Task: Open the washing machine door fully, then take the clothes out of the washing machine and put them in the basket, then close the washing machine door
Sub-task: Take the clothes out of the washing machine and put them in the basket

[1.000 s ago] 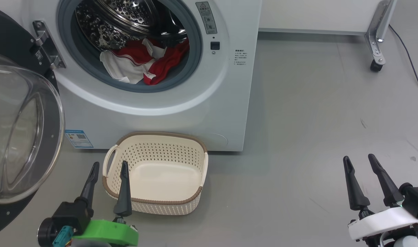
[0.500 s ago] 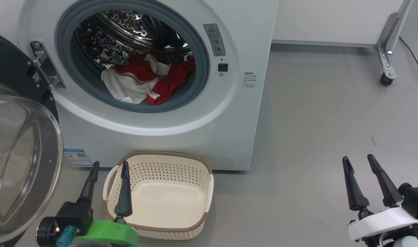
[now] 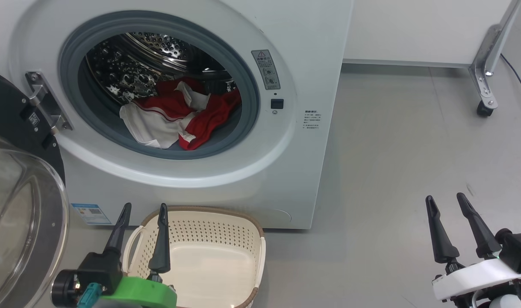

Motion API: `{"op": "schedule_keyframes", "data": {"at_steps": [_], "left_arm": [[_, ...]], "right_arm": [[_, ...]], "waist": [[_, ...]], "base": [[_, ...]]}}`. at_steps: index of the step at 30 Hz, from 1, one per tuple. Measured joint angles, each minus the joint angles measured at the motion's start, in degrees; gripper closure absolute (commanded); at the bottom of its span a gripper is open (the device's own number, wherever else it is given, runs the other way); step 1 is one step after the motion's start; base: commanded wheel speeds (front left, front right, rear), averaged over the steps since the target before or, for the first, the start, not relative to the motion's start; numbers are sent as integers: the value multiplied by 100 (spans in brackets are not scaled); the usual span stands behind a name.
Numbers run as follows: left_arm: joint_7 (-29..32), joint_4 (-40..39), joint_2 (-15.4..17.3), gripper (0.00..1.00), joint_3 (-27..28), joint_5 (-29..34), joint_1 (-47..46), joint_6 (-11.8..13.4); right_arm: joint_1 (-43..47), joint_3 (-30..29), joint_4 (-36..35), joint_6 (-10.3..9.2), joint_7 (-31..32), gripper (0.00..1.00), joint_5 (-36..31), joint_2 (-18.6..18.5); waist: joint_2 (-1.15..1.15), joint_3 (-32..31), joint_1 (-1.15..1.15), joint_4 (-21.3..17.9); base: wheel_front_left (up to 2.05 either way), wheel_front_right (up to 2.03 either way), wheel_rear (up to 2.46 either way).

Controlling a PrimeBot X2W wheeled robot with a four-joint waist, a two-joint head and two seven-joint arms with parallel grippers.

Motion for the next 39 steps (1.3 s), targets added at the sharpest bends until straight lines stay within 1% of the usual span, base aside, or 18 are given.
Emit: {"op": "schedule_keyframes", "data": {"at_steps": [11,39], "left_arm": [[1,81,0,0,-69,22,12,-25],[0,111,0,0,-109,23,15,-25]], "right_arm": [[0,41,1,0,0,0,0,-2],[-1,45,-1,0,0,0,3,-4]], "waist": [[0,3,0,-10],[0,74,0,-10]], "base": [[29,-29,0],[0,0,0]]}}
